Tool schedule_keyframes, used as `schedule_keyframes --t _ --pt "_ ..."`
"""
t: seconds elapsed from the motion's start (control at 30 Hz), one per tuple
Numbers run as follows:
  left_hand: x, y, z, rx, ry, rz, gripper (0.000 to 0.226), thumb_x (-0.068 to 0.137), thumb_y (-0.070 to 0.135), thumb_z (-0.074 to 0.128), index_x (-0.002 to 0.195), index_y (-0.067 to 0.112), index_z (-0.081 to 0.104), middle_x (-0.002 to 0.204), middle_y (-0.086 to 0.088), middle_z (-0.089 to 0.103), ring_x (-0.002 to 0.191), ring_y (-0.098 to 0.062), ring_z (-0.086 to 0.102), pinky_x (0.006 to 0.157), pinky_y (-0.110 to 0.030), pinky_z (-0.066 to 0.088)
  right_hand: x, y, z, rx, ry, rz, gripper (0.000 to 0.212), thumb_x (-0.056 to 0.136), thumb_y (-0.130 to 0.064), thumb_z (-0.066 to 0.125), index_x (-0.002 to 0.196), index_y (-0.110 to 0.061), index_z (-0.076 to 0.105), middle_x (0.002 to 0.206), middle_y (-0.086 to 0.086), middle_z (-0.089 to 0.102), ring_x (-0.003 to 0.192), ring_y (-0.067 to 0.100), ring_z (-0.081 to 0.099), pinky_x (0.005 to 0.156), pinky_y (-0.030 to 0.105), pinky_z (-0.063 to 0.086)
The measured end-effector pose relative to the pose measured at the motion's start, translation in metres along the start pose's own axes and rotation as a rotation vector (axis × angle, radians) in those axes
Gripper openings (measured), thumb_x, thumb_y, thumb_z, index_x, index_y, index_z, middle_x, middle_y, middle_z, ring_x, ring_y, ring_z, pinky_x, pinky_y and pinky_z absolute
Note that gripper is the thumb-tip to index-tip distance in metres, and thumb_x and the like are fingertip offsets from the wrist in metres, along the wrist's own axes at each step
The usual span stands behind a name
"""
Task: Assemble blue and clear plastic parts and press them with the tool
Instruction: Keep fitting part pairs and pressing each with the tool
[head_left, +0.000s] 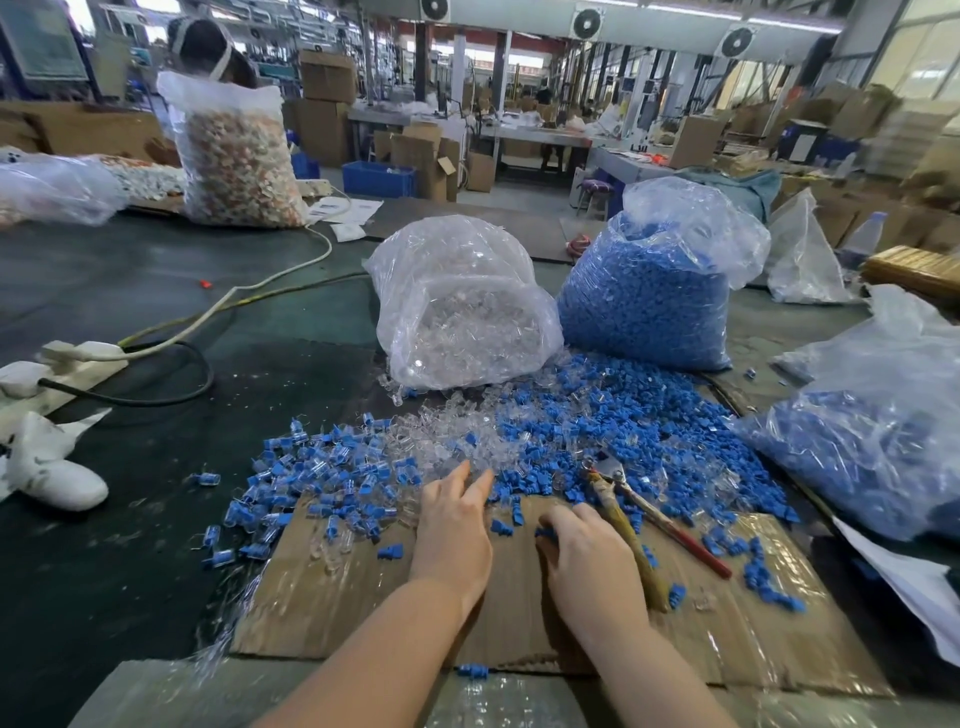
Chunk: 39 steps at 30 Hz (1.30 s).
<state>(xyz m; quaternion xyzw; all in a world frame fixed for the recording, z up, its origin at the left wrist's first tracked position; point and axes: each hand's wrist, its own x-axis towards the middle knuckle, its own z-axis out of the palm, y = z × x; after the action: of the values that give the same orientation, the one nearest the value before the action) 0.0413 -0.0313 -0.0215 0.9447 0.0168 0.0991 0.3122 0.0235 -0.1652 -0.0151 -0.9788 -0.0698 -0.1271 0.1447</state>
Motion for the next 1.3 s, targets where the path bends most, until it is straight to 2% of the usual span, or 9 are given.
schedule_keyframes --t 0.1,0.23,0.4,0.57,0.9,1.0,1.1,1.2,1.3 --pt "0.002 -0.004 0.002 -0.008 0.038 0.014 0.047 0.097 0.008 0.041 0.140 0.024 0.037 0.144 0.005 0.036 0.133 -0.013 0.023 0.112 -0.026 0.019 0.005 -0.005 0.003 0.033 0.023 0.007 0.021 0.093 -0.015 0.048 0.109 -0.023 0.060 0.104 -0.005 0.058 0.097 0.013 0.055 0.080 0.019 0.039" --pt "-0.003 -0.006 0.002 -0.061 0.095 0.080 0.033 0.093 0.019 0.051 0.126 0.024 0.054 0.118 0.011 0.053 0.111 -0.003 0.036 0.094 -0.011 0.022 0.007 -0.006 0.009 0.035 0.021 0.030 0.032 0.095 -0.016 0.044 0.122 -0.029 0.054 0.115 -0.009 0.055 0.106 0.009 0.050 0.087 0.018 0.039" --pt "-0.008 -0.008 0.000 -0.093 0.121 0.114 0.027 0.088 0.020 0.059 0.115 0.026 0.061 0.106 0.016 0.055 0.101 0.000 0.040 0.089 -0.009 0.028 0.004 -0.006 0.014 0.072 0.046 0.060 0.033 0.095 -0.015 0.045 0.123 -0.029 0.054 0.116 -0.010 0.055 0.107 0.009 0.049 0.088 0.019 0.040" --pt "-0.011 -0.009 -0.001 -0.099 0.130 0.121 0.024 0.085 0.023 0.063 0.109 0.027 0.062 0.099 0.020 0.050 0.100 0.000 0.042 0.087 -0.010 0.029 0.001 -0.005 0.015 0.134 0.102 0.062 0.025 0.098 -0.026 0.041 0.115 -0.024 0.059 0.107 -0.008 0.059 0.101 0.012 0.052 0.082 0.024 0.041" --pt "-0.014 -0.009 -0.001 -0.098 0.147 0.154 0.029 0.087 0.022 0.060 0.116 0.026 0.060 0.110 0.014 0.061 0.100 0.006 0.041 0.089 -0.005 0.026 -0.003 -0.007 0.015 0.149 0.146 0.083 0.021 0.092 -0.011 0.051 0.107 -0.021 0.062 0.100 -0.005 0.062 0.095 0.015 0.055 0.077 0.024 0.041" --pt "-0.015 -0.008 -0.002 -0.076 0.167 0.191 0.030 0.087 0.021 0.060 0.117 0.024 0.061 0.112 0.012 0.058 0.104 0.002 0.043 0.091 -0.007 0.026 -0.003 -0.008 0.015 0.172 0.164 0.085 0.019 0.091 -0.009 0.054 0.103 -0.019 0.063 0.097 -0.004 0.063 0.092 0.016 0.057 0.074 0.026 0.043" --pt "-0.017 -0.007 -0.003 -0.049 0.176 0.241 0.024 0.085 0.022 0.064 0.109 0.022 0.066 0.104 0.011 0.055 0.102 -0.004 0.043 0.090 -0.010 0.030 -0.004 -0.008 0.015 0.178 0.179 0.071 0.016 0.089 -0.008 0.057 0.099 -0.018 0.063 0.093 -0.003 0.063 0.088 0.018 0.058 0.070 0.028 0.044" --pt "-0.019 -0.008 -0.003 -0.038 0.143 0.294 0.020 0.086 0.023 0.063 0.105 0.024 0.068 0.101 0.013 0.051 0.098 -0.001 0.036 0.086 -0.005 0.027 -0.004 -0.006 0.016 0.176 0.168 0.069 0.014 0.089 -0.009 0.057 0.099 -0.018 0.062 0.094 -0.003 0.062 0.088 0.019 0.057 0.070 0.028 0.043" --pt "-0.020 -0.010 -0.001 -0.017 0.093 0.313 0.025 0.089 0.027 0.058 0.112 0.028 0.064 0.106 0.016 0.047 0.099 0.003 0.028 0.093 -0.007 0.023 -0.004 -0.006 0.016 0.187 0.183 0.064 0.014 0.089 -0.009 0.057 0.098 -0.018 0.063 0.094 -0.003 0.062 0.088 0.018 0.057 0.070 0.026 0.042"
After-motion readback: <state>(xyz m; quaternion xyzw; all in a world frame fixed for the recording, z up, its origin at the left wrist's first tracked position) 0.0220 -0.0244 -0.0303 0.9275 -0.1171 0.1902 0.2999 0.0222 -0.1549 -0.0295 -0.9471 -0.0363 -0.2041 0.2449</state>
